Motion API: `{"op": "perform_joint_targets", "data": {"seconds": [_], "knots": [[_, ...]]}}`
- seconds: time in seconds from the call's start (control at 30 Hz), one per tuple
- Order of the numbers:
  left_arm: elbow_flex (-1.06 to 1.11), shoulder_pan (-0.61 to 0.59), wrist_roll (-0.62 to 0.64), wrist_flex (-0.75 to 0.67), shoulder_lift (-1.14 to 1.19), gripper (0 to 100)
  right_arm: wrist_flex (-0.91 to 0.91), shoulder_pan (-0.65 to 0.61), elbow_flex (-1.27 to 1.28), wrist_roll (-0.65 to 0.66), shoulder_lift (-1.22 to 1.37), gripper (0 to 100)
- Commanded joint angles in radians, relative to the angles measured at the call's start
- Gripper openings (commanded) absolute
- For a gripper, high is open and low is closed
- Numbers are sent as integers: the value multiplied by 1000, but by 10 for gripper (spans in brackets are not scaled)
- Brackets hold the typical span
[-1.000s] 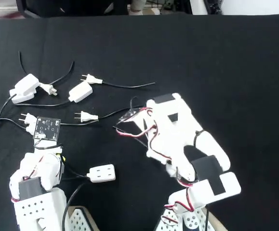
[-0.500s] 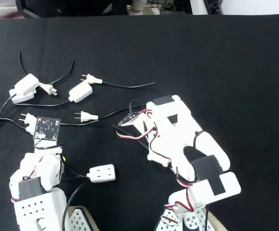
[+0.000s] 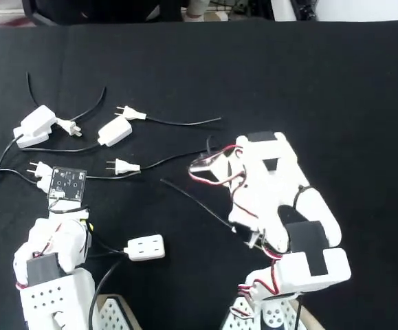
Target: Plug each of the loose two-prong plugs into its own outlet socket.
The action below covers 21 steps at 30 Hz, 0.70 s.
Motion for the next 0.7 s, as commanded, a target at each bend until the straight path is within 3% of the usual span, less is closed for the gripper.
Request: {"op": "perform_joint_targets", "data": {"seconds": [0.0,0.3,0.67], "knots": [[-8,-12,-2,9,-3,141,-51,15,-36,20,-16,142],[-8,-12,-2,9,-3,141,-61,20,-5,75,-16,178],[-8,-12,-2,9,-3,141,-219,12,156,77,-15,188]]}}
